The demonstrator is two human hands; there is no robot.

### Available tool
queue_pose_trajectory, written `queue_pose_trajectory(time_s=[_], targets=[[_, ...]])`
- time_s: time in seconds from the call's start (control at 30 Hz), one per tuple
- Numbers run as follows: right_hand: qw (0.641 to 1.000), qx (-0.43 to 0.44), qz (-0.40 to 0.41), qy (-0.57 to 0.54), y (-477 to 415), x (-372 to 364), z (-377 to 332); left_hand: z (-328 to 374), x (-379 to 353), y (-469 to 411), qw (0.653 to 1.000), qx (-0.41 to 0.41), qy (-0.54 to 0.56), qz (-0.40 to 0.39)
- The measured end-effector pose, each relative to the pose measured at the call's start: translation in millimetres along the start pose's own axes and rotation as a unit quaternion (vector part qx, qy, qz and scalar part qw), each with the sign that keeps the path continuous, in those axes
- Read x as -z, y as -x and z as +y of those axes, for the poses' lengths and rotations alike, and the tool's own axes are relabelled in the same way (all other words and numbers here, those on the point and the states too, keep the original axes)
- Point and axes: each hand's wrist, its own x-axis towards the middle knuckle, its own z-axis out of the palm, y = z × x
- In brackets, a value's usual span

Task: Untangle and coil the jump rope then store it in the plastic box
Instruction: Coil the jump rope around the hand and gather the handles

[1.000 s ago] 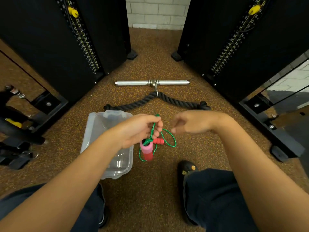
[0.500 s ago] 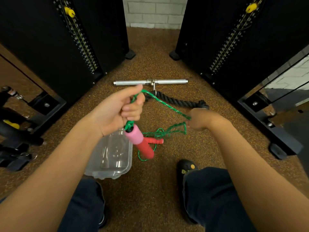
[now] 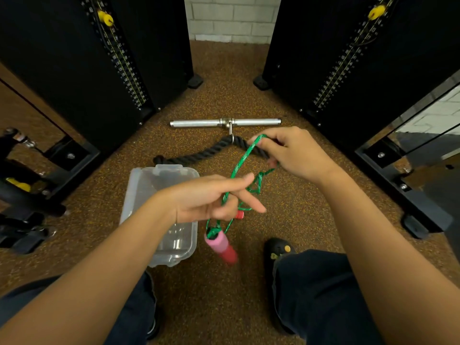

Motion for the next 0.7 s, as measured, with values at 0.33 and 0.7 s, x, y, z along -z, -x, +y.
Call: queue_pose_trajectory(time_s=[0.33, 0.7], targets=[[0.995, -0.070, 0.061, 0.028, 0, -4, 7, 1, -10, 0, 0.969, -0.023, 0.201, -0.138], [0.989, 0.031, -0.129, 0.067, 5, -5, -2, 3, -13, 1, 0.968, -0.033, 0.228, -0.099]])
